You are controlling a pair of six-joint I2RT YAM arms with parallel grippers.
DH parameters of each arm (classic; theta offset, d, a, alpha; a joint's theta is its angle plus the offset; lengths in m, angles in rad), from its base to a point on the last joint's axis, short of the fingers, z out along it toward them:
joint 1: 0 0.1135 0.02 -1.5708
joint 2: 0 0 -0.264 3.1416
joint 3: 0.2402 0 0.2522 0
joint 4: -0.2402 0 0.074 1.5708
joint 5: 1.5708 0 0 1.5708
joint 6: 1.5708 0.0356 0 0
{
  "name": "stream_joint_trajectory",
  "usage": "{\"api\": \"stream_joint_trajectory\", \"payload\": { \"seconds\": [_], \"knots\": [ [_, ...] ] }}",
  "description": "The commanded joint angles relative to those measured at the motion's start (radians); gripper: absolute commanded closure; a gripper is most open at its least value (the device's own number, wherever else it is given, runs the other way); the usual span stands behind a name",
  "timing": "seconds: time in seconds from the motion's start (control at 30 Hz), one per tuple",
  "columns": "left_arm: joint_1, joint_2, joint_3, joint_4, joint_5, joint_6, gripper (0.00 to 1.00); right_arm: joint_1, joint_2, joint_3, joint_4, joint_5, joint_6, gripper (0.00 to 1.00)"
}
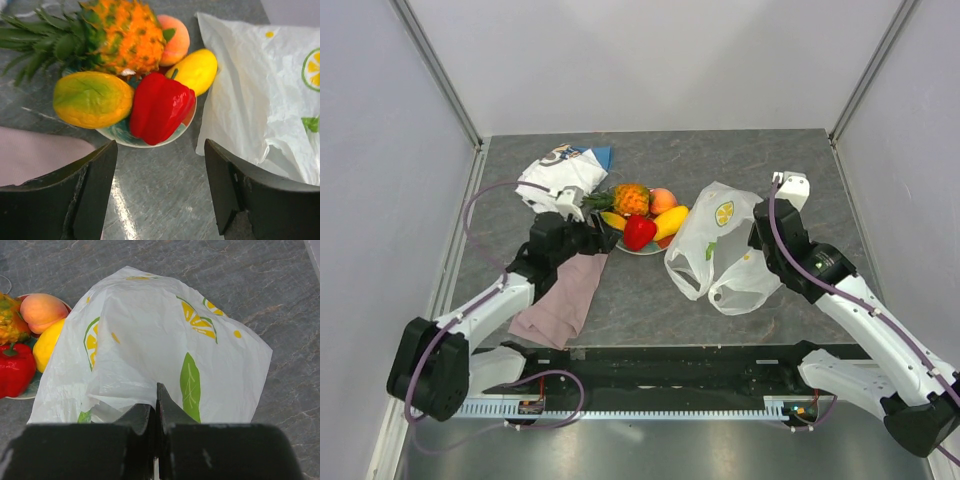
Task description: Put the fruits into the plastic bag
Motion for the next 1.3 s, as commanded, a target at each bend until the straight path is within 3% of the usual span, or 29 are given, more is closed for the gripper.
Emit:
{"api": "stream_joint_trajectory", "payload": {
  "seconds": [0.0, 0.17, 0.47, 0.93, 1.27],
  "knots": [
    [-0.114, 0.064, 0.103, -0.016, -0.095, 0.166, 0.23, -0.002, 0.0, -0.011, 0.032, 0.019, 0.013, 1.0],
    [-0.226, 0.168, 0.221, -0.085, -0.21, 0.29, 0.23, -0.002, -0.012, -0.016, 0.038, 0.002, 0.013, 1.0],
    [-0.306, 0.34, 0.347, -0.139, -0.398, 0.444, 0.23, -0.003, -0.028, -0.019, 0.054, -0.035, 0.007, 1.0],
    [-0.312, 0.446, 0.413, -0.159, -0.373, 0.477, 0.21, -0.002, -0.022, -0.025, 0.061, -0.052, -0.002, 1.0],
    [-0.312, 0.481, 0.439, -0.16, -0.362, 0.476, 0.31, -0.002, -0.029, -0.037, 0.063, -0.058, -0.003, 1.0]
  ]
}}
